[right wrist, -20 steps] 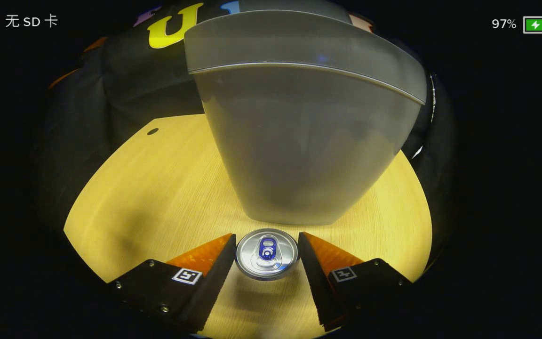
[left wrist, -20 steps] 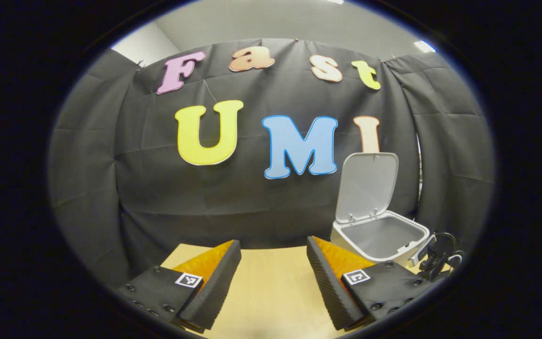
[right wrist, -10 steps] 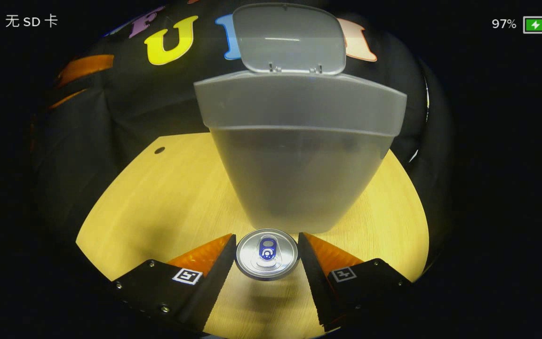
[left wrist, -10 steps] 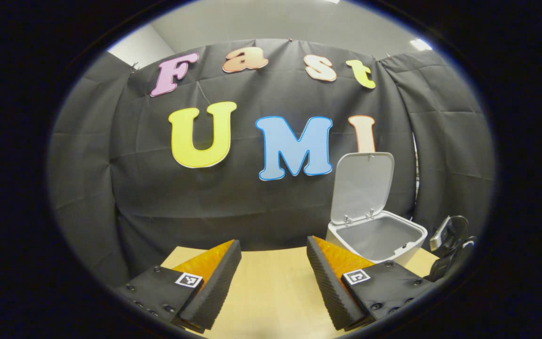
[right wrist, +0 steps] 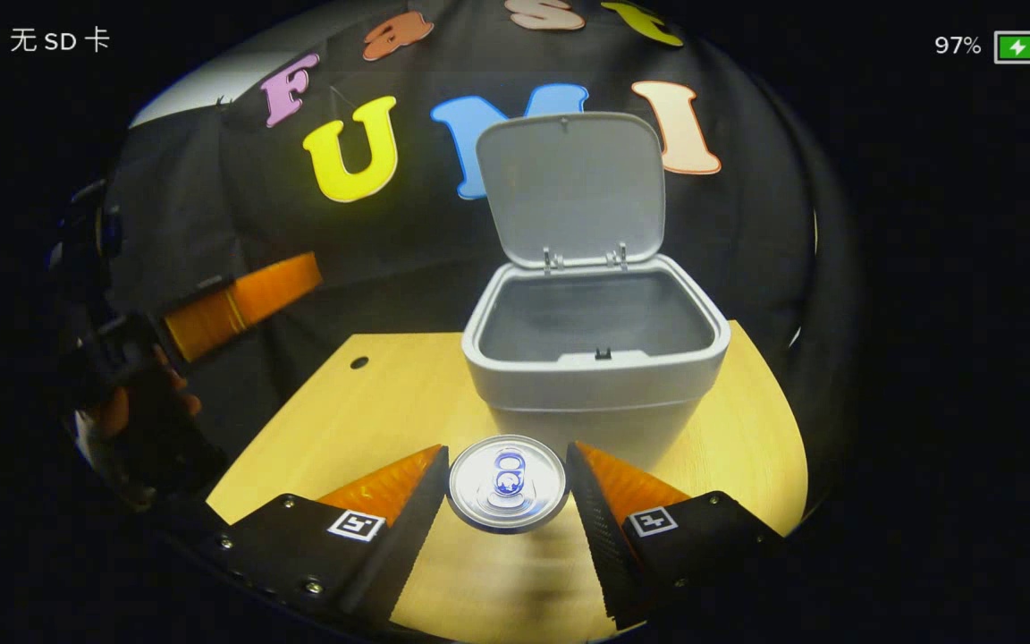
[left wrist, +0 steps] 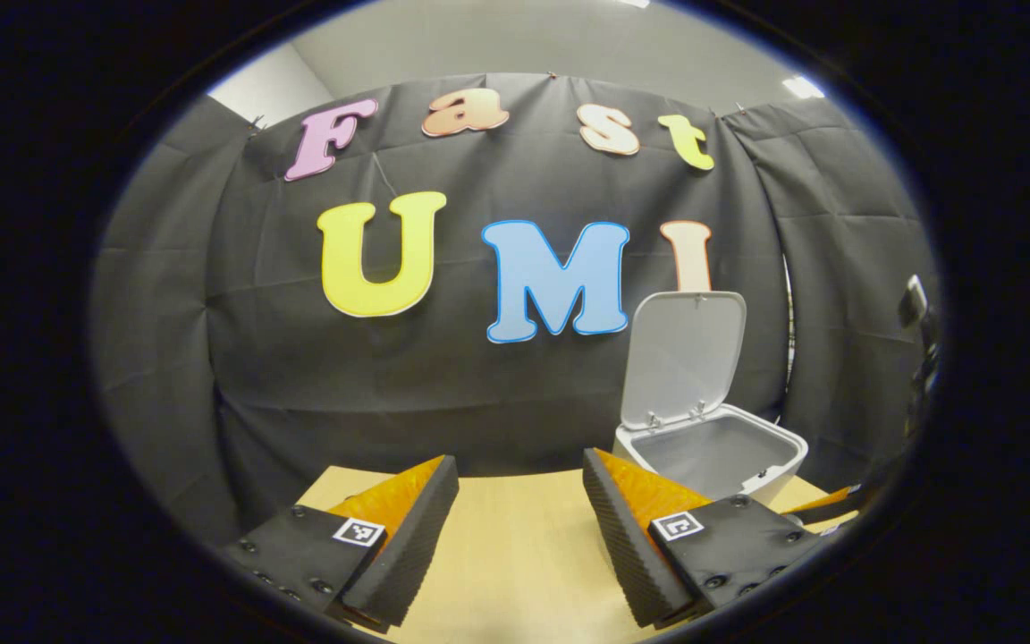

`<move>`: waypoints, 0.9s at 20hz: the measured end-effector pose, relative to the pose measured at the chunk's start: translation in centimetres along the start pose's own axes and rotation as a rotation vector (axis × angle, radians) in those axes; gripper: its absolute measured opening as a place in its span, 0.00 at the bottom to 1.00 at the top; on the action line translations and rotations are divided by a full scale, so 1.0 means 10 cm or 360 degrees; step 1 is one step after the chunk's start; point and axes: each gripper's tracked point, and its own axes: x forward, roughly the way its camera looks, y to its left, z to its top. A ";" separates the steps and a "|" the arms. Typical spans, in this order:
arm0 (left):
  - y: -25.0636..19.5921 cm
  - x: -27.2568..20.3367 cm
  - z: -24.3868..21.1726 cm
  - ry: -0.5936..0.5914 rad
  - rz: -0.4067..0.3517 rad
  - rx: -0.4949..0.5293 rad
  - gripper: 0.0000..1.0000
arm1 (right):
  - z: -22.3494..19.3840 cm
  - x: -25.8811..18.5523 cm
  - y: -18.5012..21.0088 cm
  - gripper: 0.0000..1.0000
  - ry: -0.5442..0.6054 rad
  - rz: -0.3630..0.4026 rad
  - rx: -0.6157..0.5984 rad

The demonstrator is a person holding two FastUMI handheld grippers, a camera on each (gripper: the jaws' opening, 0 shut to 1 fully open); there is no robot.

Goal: Press the lid of the desktop garbage bin to open it, pick up the crumpled paper on the desktop and throw it into the bin, then pick up the pop can on the desktop and drop it into the bin, and finally close the garbage bin lid.

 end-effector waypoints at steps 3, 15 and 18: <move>-0.01 -0.01 0.01 0.0000 0.0006 -0.0003 0.95 | 0.29 -0.15 0.13 0.83 -0.0104 0.0055 0.0022; -0.01 -0.01 0.02 -0.0007 0.0042 -0.0033 0.95 | 1.43 -0.21 0.04 0.83 -0.0512 0.0060 -0.0047; -0.01 0.00 0.03 -0.0010 0.0045 -0.0042 0.95 | 1.50 -0.05 -0.10 0.83 -0.0519 -0.0020 -0.0101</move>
